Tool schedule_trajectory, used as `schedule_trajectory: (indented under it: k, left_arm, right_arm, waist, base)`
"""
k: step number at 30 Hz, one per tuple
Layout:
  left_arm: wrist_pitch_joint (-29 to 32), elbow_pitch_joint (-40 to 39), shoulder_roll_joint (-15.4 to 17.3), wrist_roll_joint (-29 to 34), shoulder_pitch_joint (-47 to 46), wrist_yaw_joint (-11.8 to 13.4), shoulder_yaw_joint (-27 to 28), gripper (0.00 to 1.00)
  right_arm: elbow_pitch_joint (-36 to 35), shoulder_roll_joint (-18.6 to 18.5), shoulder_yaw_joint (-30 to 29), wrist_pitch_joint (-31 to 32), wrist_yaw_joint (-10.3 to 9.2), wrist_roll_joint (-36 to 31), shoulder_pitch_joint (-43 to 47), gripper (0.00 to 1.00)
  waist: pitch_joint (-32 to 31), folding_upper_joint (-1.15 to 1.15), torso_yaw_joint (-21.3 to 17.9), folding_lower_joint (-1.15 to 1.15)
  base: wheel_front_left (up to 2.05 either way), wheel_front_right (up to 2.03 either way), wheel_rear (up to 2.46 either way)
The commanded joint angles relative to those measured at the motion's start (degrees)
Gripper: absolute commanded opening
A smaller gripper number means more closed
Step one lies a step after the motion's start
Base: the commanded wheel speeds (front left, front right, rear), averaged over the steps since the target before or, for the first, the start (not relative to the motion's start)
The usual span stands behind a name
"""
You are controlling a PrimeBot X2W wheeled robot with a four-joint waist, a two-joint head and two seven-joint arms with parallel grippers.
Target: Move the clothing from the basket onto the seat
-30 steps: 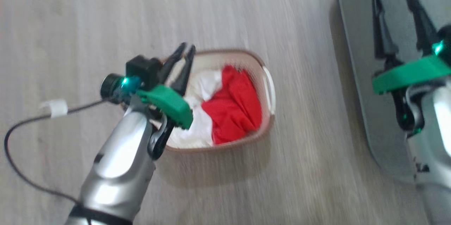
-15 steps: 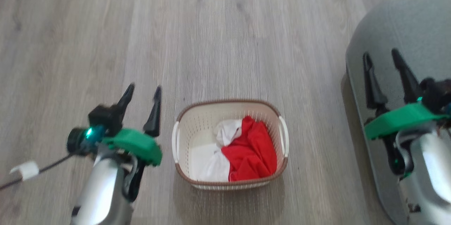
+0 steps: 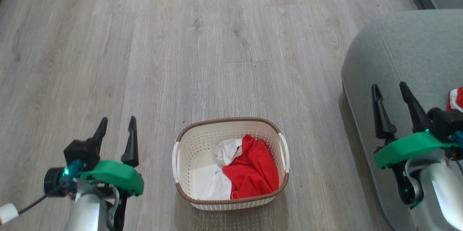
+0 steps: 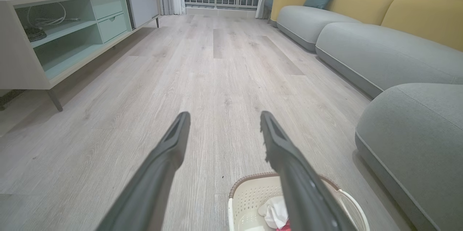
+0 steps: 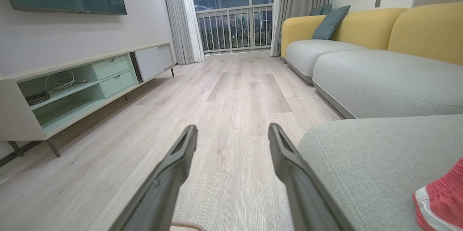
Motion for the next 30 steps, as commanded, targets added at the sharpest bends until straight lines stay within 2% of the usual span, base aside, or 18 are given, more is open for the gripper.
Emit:
schedule_trajectory:
  k: [1,9,15,22,23,30]
  left_arm:
    - [-0.71,-2.25,0.62,0.63,-1.48,0.32,2.22,1.0]
    - [-0.71,-2.24,0.5,0.88,-1.37,-0.14,1.8,1.0]
    - [-0.71,-1.01,0.48,-0.21,-1.8,-0.52,-1.24,1.0]
    - [-0.71,0.57,0.47,-1.69,-7.25,0.24,-7.82,1.0]
    - [-0.71,1.52,0.47,-2.16,-9.1,0.62,-9.73,1.0]
    - [-0.71,6.65,0.47,-2.15,-17.08,1.04,-16.28,1.0]
  right_arm:
    - [-1.63,-0.14,0.73,-0.36,-0.01,-0.29,-0.82,1.0]
    - [-1.7,-0.14,0.62,-0.36,-0.01,-0.53,-0.71,1.0]
    - [-2.2,-0.63,1.13,-0.36,-0.01,-0.33,-1.86,1.0]
    - [-5.01,-1.5,2.2,-0.36,-0.01,0.4,-8.62,1.0]
    - [-5.84,-1.61,2.52,-0.36,-0.01,0.65,-10.89,1.0]
    - [-8.3,-2.02,3.98,-0.36,-0.01,1.08,-19.09,1.0]
  waist:
    - [0.0,0.0,-0.05,0.01]
    - [0.53,0.0,-0.35,0.01]
    - [3.47,0.0,-1.24,0.01]
    - [14.89,0.0,-3.58,0.01]
    - [18.08,0.0,-4.32,0.01]
    - [29.18,0.0,-6.62,0.01]
  base:
    - [0.0,0.0,0.0]
    - [0.0,0.0,0.0]
    - [0.0,0.0,0.0]
    - [0.0,0.0,0.0]
    - [0.0,0.0,0.0]
    - [0.0,0.0,0.0]
